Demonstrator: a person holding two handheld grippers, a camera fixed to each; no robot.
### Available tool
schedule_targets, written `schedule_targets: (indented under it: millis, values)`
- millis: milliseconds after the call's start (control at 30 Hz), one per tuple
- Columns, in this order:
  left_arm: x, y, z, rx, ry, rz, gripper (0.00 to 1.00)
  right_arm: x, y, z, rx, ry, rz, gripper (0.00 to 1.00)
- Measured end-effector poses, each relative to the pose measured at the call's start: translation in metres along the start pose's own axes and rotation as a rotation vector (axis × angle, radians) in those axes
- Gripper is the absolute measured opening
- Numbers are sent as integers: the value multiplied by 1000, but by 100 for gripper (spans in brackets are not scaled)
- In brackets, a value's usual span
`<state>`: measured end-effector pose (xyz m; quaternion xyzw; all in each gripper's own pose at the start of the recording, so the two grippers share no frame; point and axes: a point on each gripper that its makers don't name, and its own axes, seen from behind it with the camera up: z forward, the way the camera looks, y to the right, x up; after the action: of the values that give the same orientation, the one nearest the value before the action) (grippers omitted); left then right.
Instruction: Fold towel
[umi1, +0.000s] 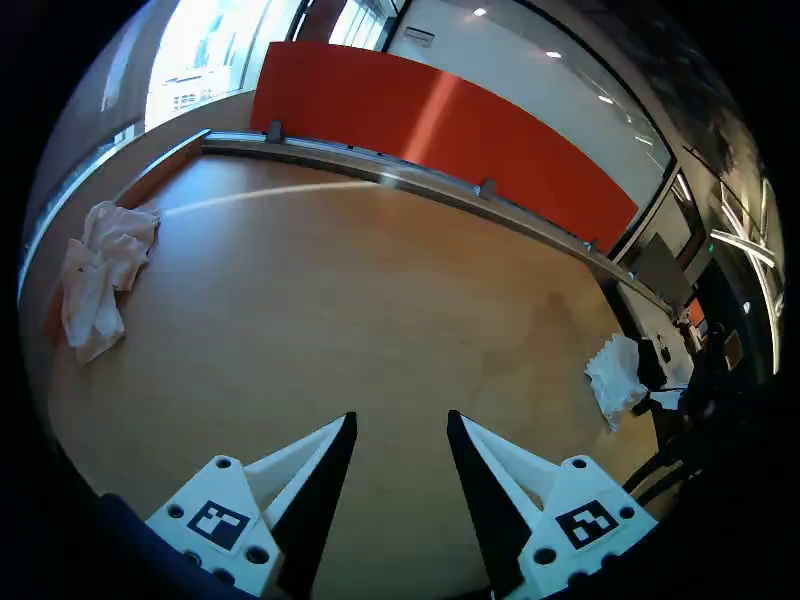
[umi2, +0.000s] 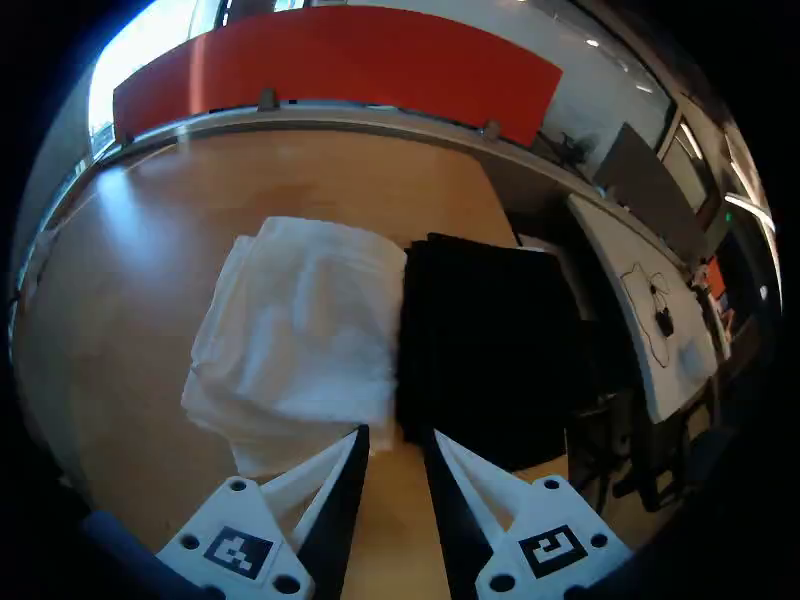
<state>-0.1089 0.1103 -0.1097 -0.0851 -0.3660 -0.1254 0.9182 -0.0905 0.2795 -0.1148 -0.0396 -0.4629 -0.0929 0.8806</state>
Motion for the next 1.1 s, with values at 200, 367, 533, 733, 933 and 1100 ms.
schedule_targets:
  millis: [200, 367, 533, 733, 933, 1100]
  values:
    - [2, -1, -1, -2, 5, 1, 66, 7, -4, -8, 2, 29, 6, 49]
    - [4, -2, -1, -4, 11, -1, 66, 18, -15, -16, 25, 70, 21, 65]
    - [5, -2, -1, -7, 15, 2, 66, 24, -22, -19, 30, 86, 23, 82]
    - [8, -3, -2, -9, 21, 4, 66, 31, -29, -22, 31, 104, 22, 90]
    - [11, -7, -3, -7, 32, 5, 66, 47, -38, -28, 41, 152, 47, 97]
    - [17, -10, -4, -5, 46, 8, 66, 64, -45, -36, 46, 209, 76, 100]
